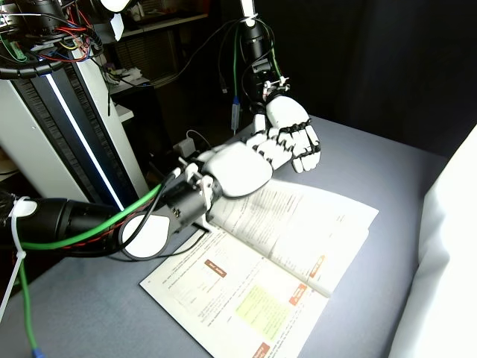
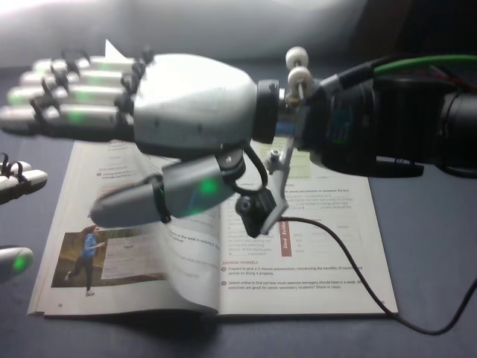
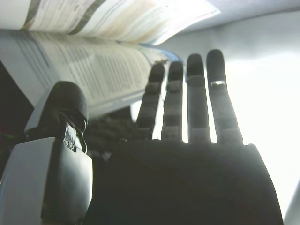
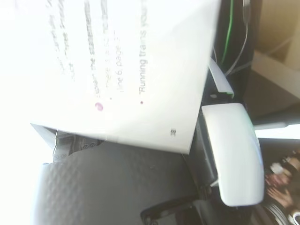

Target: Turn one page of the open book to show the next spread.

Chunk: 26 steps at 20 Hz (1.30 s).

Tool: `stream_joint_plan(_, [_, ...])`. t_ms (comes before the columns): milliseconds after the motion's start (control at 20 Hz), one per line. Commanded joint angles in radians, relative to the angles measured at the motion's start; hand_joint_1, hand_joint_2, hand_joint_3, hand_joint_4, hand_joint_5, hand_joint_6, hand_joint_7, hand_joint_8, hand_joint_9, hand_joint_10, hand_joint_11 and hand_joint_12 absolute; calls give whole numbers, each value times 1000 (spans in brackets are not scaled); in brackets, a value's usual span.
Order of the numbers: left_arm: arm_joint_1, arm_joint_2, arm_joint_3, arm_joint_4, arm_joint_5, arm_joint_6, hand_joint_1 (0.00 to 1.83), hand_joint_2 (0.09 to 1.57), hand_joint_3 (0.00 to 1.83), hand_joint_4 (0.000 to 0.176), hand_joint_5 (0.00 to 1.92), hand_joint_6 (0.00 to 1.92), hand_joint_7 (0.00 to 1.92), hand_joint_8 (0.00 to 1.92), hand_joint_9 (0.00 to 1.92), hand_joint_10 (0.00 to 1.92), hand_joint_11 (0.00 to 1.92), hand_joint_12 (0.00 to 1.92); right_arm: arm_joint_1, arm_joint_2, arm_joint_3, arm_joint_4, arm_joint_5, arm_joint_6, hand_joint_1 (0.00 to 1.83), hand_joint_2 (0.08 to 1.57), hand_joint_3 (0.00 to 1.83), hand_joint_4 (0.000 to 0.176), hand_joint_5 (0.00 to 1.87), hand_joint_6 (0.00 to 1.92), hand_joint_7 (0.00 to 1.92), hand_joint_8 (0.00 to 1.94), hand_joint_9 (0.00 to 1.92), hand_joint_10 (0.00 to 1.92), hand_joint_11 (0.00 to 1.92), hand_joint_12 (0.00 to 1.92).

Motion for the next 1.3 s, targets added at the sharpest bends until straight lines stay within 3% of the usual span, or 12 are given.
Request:
stream_joint_plan(0, [-11, -7, 8, -18, -113, -4, 0, 1303, 0, 0, 215, 0, 223, 0, 298, 0, 0, 909, 15, 0, 0, 57, 119, 1, 0, 1299, 8, 0, 0, 0, 0, 0, 0, 0, 0, 0])
stream_joint_plan(250, [-15, -12, 9, -18, -118, -4, 0, 1303, 0, 0, 215, 0, 223, 0, 298, 0, 0, 909, 45, 68, -7, 143, 157, -34, 0, 1263, 0, 0, 0, 0, 0, 0, 0, 0, 0, 0])
stream_joint_plan(300, [-16, -11, 7, -18, -120, -4, 229, 1423, 11, 37, 42, 0, 44, 0, 59, 0, 0, 217, 51, 95, -12, 147, 155, -36, 0, 1270, 0, 0, 0, 0, 0, 0, 0, 0, 0, 0])
stream_joint_plan(350, [-16, -11, 6, -18, -121, -5, 332, 1442, 6, 43, 31, 7, 8, 0, 11, 0, 0, 43, 54, 110, -16, 149, 147, -36, 0, 1272, 0, 0, 0, 0, 0, 0, 0, 0, 0, 0])
stream_joint_plan(450, [-18, -11, 4, -19, -122, -5, 319, 1447, 5, 54, 24, 5, 1, 0, 1, 0, 0, 8, 56, 162, -33, 149, 118, -46, 0, 1264, 0, 0, 0, 0, 0, 0, 0, 0, 0, 0])
stream_joint_plan(500, [-18, -11, 2, -20, -125, -5, 241, 1454, 7, 40, 35, 8, 0, 0, 0, 0, 0, 1, 55, 190, -46, 149, 102, -55, 0, 1270, 0, 0, 0, 0, 0, 0, 0, 0, 0, 0])
stream_joint_plan(700, [-18, -10, -1, -24, -145, -5, 246, 1464, 2, 27, 51, 11, 0, 0, 0, 0, 0, 0, 42, 249, -101, 148, 61, -81, 0, 1310, 16, 0, 0, 0, 0, 0, 0, 0, 0, 0])
stream_joint_plan(750, [-18, -10, -1, -25, -151, -4, 246, 1464, 2, 27, 51, 11, 0, 0, 0, 0, 0, 0, 22, 278, -112, 149, 54, -81, 0, 1310, 16, 0, 0, 0, 0, 0, 0, 0, 0, 0])
stream_joint_plan(900, [-20, -11, -1, -25, -170, -4, 302, 1464, 0, 0, 83, 13, 0, 0, 0, 0, 0, 0, -49, 358, -150, 171, 33, -81, 0, 1301, 6, 0, 0, 0, 0, 0, 0, 0, 0, 0])
stream_joint_plan(1000, [-22, -19, 1, -30, -196, -4, 254, 1471, 3, 0, 69, 5, 0, 0, 0, 0, 0, 0, -90, 411, -178, 181, 21, -81, 0, 1304, 7, 0, 0, 0, 0, 0, 0, 0, 0, 0])
stream_joint_plan(1100, [-24, -33, 6, -38, -220, -4, 230, 1473, 3, 6, 69, 3, 0, 0, 0, 0, 0, 0, -142, 468, -211, 218, 14, -91, 0, 1312, 10, 0, 0, 0, 0, 0, 0, 0, 0, 0])
stream_joint_plan(1250, [-51, -48, 16, -30, -239, -5, 143, 1480, 2, 44, 0, 0, 0, 0, 0, 0, 0, 0, -243, 550, -268, 357, 19, -180, 0, 1303, 6, 0, 0, 0, 0, 0, 0, 0, 0, 0])
